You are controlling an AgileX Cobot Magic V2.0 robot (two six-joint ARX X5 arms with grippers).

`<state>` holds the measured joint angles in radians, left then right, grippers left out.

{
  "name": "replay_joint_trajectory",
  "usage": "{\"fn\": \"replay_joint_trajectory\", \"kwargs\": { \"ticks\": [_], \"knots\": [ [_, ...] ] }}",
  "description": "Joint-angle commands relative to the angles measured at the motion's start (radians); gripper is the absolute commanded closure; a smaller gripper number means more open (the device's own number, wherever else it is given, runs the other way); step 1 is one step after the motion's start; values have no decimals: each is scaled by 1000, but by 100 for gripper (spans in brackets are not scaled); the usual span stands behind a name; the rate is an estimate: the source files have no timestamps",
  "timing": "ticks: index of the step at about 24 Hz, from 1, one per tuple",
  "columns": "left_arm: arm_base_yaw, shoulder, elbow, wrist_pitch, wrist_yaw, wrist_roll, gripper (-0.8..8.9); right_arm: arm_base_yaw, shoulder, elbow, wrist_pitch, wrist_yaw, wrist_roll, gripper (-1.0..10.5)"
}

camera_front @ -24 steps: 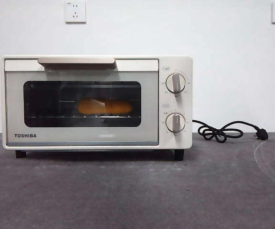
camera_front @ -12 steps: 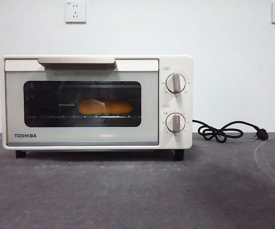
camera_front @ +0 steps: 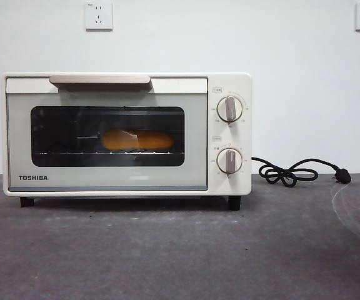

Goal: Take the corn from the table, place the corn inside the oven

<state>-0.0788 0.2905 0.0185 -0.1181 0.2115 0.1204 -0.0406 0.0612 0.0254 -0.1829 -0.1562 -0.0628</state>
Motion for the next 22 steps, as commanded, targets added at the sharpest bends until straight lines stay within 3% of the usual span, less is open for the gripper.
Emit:
{"fn": "replay_joint_trajectory", "kwargs": {
  "ticks": [1,22],
  "knots": [
    [3,0,-4,11,-3,11,817,-1,-3,-10,1,19,11,946],
    [3,0,-4,11,-3,11,817,-1,1,-6,-5,42,10,946]
  ]
}}
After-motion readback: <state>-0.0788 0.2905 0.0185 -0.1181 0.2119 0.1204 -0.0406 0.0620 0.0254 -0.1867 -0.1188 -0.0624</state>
